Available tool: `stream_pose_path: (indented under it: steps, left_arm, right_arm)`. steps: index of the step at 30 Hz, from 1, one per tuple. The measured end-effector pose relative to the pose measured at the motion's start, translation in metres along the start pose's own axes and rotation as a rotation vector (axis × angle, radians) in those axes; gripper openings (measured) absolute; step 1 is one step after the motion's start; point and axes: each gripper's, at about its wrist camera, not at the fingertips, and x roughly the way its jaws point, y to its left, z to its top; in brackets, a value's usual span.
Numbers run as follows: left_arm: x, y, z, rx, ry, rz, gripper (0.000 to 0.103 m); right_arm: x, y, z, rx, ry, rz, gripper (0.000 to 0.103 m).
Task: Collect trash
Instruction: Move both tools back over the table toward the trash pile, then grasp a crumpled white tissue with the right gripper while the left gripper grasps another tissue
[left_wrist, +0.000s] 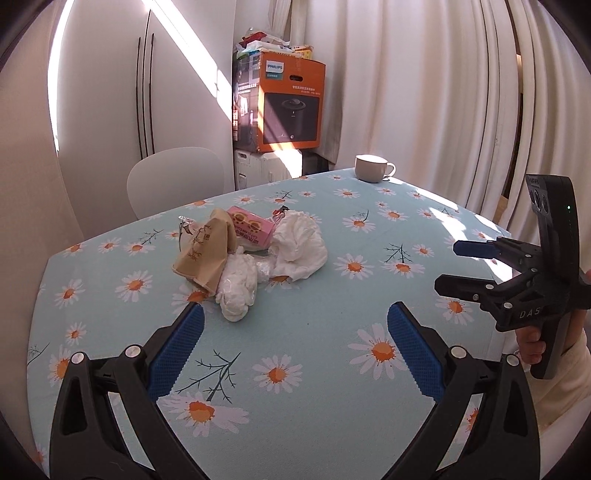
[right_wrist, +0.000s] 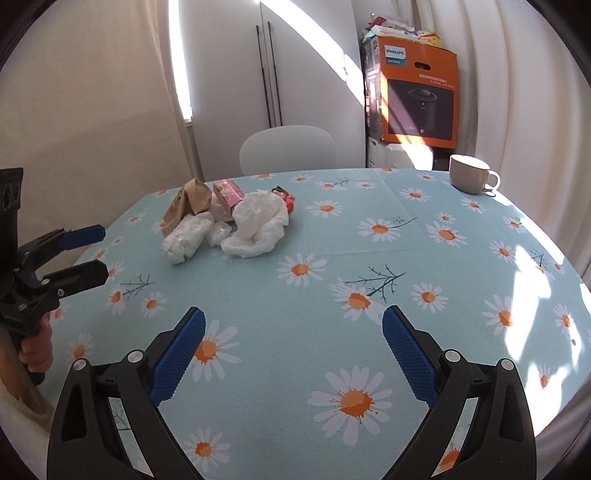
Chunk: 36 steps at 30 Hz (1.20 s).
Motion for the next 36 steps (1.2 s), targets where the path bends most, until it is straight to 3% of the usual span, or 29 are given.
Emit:
stream_pose_path:
  steps: [18, 31, 32, 34, 36]
  left_arm:
    - [0.001, 0.066, -0.010, -0.116, 0.050, 0.106, 0.097]
    - [0.007, 0.078, -0.016, -0.150, 0.070, 0.104, 0.097]
    - [0.008, 0.078, -0.016, -0.155, 0.072, 0.104, 0.097]
    - [0.010, 0.079, -0.017, -0.163, 0.077, 0.096, 0.097]
    - [0.012, 0.078, -0.017, -0.161, 0.085, 0.101, 0.097]
  right_arm:
    - [0.110, 0.029, 0.065, -0.022, 0.135, 0.031, 0.093]
    - [0.174, 0.034, 0.084, 0.019, 0.212, 0.037, 0.091]
    - [0.175, 0.033, 0.084, 0.022, 0.215, 0.031, 0.077]
    - [0.180, 0.030, 0.082, 0.025, 0.243, 0.040, 0.032]
    - [0.177, 0.026, 0.082, 0.034, 0.229, 0.063, 0.031]
